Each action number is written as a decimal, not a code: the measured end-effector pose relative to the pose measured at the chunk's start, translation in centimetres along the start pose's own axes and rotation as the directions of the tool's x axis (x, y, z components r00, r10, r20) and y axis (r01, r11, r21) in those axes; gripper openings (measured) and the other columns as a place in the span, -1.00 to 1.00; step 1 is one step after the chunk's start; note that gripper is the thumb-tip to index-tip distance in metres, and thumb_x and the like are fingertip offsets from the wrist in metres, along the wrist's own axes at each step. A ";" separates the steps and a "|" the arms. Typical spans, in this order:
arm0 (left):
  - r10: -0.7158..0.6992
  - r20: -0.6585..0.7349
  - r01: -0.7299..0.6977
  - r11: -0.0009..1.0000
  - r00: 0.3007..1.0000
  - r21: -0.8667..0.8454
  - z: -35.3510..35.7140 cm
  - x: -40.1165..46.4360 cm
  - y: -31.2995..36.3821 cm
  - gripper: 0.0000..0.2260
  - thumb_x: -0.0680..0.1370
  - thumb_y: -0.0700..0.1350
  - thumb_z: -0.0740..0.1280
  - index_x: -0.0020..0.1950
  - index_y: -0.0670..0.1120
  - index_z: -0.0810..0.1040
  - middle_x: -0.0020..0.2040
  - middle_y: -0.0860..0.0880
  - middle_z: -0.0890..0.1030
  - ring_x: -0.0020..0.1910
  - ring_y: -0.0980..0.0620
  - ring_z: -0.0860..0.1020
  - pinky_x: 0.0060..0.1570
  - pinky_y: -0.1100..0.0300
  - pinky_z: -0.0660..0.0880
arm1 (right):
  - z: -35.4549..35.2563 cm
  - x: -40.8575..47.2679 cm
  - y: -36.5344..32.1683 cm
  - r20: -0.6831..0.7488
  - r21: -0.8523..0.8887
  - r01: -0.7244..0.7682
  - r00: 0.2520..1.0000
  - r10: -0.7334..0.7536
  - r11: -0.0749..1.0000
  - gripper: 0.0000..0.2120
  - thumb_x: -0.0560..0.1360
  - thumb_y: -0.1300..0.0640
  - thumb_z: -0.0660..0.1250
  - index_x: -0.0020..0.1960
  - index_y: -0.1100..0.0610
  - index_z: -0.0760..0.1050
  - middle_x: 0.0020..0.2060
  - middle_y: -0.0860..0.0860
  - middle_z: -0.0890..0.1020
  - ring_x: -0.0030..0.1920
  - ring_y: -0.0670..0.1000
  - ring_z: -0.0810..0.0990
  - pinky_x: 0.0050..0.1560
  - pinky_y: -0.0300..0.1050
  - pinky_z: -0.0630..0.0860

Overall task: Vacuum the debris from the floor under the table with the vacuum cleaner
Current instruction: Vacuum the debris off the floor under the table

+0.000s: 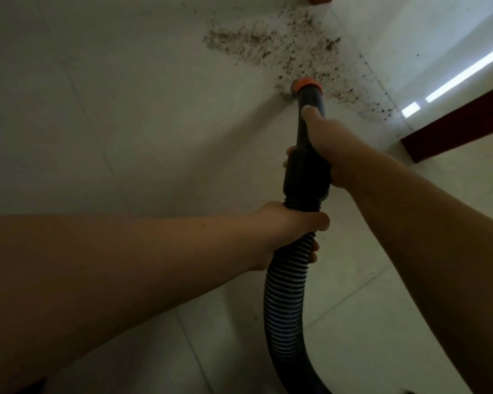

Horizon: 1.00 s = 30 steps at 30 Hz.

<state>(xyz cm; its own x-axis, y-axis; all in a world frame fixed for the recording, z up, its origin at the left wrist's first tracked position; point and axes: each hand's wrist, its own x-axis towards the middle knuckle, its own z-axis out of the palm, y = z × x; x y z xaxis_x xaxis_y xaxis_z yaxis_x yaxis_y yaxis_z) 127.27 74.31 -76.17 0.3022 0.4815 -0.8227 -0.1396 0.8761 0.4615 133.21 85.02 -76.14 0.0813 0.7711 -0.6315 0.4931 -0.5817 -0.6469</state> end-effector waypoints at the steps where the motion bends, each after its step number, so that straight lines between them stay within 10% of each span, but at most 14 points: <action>1: -0.002 0.015 0.002 1.000 1.000 0.008 -0.4 0.1 0.0 -0.87 0.50 -0.15 0.39 -0.17 -0.16 0.48 -0.33 -0.10 0.55 -0.45 0.02 0.54 -0.51 0.29 0.53 | 0.2 0.2 -0.1 -0.008 0.007 -0.007 1.000 0.007 1.000 -0.60 0.62 -0.11 0.08 -0.27 0.13 0.21 0.10 0.33 0.58 0.09 0.32 0.61 0.16 0.27 0.54; 11: -0.043 0.160 0.026 0.994 0.986 0.106 -3.3 0.3 1.5 -0.87 0.49 -0.16 0.39 -0.12 -0.19 0.50 -0.29 -0.11 0.55 -0.39 0.00 0.55 -0.46 0.27 0.55 | 0.9 0.1 -1.6 -0.059 0.149 -0.148 0.986 0.158 0.978 -0.66 0.63 -0.11 0.10 0.14 0.17 0.18 -0.26 0.19 0.55 -0.34 0.12 0.57 -0.31 -0.02 0.59; 20: -0.063 0.174 0.009 0.955 0.983 0.297 -10.2 -1.5 5.7 -0.85 0.52 -0.12 0.37 -0.10 -0.17 0.47 -0.29 -0.10 0.55 -0.37 0.00 0.56 -0.37 0.21 0.56 | 5.6 0.5 -5.9 -0.109 0.255 -0.147 0.978 0.180 0.956 -0.61 0.63 -0.12 0.07 0.12 0.24 0.22 -0.17 0.20 0.53 0.12 0.26 0.61 0.20 0.22 0.53; 25: -0.043 0.197 0.002 0.979 0.980 0.203 -11.9 -2.4 4.5 -0.87 0.49 -0.16 0.40 -0.11 -0.18 0.49 -0.30 -0.11 0.57 -0.41 0.00 0.56 -0.46 0.26 0.56 | 7.8 -0.4 -6.9 -0.094 0.201 -0.189 0.973 0.211 0.961 -0.66 0.63 -0.09 0.10 0.13 0.19 0.18 -0.21 0.21 0.54 -0.29 0.15 0.58 -0.13 0.07 0.60; 30: -0.013 0.179 -0.006 0.994 0.984 0.107 -13.5 -2.8 5.0 -0.89 0.51 -0.17 0.37 -0.13 -0.18 0.48 -0.31 -0.11 0.55 -0.40 -0.01 0.55 -0.44 0.24 0.54 | 9.7 0.0 -8.8 -0.070 0.104 -0.145 0.986 0.153 0.984 -0.67 0.63 -0.08 0.11 0.13 0.19 0.22 -0.09 0.25 0.57 -0.18 0.21 0.62 0.02 0.17 0.61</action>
<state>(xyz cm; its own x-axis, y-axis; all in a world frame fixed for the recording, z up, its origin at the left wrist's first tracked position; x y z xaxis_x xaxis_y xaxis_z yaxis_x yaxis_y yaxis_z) 113.00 77.71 -76.02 0.4682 0.4579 -0.7558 -0.0398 0.8653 0.4996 120.48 87.63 -74.59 0.2160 0.6894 -0.6914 0.3834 -0.7111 -0.5893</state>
